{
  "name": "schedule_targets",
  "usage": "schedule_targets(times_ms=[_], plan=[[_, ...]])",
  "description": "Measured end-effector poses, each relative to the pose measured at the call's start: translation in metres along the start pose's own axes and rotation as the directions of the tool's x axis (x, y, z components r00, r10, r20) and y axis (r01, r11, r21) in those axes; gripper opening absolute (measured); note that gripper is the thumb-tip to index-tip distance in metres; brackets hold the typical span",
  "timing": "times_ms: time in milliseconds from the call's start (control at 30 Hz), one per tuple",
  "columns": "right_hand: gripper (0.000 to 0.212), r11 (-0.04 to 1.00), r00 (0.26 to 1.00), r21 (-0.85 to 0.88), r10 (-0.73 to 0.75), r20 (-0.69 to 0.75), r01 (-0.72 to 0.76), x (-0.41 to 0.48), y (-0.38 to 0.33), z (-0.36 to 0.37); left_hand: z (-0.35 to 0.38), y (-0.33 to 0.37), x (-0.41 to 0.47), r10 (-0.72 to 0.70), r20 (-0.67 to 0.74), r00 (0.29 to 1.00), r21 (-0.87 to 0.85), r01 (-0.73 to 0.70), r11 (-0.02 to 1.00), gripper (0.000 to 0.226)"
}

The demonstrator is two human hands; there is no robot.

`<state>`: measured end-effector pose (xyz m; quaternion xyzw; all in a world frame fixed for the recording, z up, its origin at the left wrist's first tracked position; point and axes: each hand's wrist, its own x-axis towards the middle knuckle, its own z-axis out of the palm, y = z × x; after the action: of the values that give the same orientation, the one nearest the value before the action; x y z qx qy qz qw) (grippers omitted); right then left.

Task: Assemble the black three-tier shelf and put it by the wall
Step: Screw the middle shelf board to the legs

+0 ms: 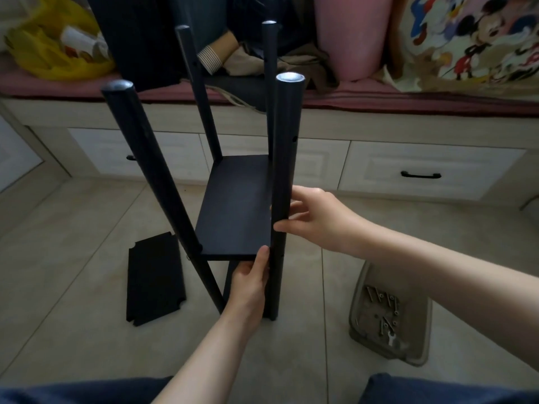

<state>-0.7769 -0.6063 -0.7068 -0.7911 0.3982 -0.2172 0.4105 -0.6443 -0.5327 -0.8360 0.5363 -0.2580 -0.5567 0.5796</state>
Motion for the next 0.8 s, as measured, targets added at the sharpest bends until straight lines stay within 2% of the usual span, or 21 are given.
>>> schedule_targets(times_ms=[100, 267, 367, 467, 600, 800], plan=[[0.030, 0.999, 0.999, 0.014, 0.033, 0.025, -0.033, -0.001, 0.000, -0.005, -0.001, -0.001, 0.002, 0.006, 0.018, 1.000, 0.010, -0.006, 1.000, 0.017], [0.027, 0.996, 0.995, 0.007, 0.085, 0.055, -0.085, -0.011, 0.012, -0.023, -0.002, -0.005, 0.008, 0.011, -0.012, 1.000, -0.047, -0.011, 0.999, 0.041], [0.021, 0.983, 0.981, 0.008, 0.181, 0.067, -0.182, -0.028, 0.041, -0.040, -0.002, -0.006, 0.009, 0.011, -0.003, 1.000, -0.072, -0.011, 0.997, 0.051], [0.023, 0.938, 0.934, -0.009, 0.345, 0.089, -0.346, -0.049, 0.089, -0.050, -0.001, -0.006, 0.007, 0.012, 0.010, 1.000, -0.103, -0.011, 0.995, 0.060], [0.026, 0.850, 0.846, -0.062, 0.526, 0.086, -0.523, -0.076, 0.165, -0.030, -0.002, -0.004, 0.003, 0.020, -0.006, 1.000, -0.138, -0.020, 0.990, 0.051], [0.049, 0.756, 0.767, -0.237, 0.639, 0.065, -0.610, -0.105, 0.241, 0.033, 0.003, -0.002, 0.000, 0.011, -0.053, 0.999, -0.164, -0.020, 0.986, 0.048]])
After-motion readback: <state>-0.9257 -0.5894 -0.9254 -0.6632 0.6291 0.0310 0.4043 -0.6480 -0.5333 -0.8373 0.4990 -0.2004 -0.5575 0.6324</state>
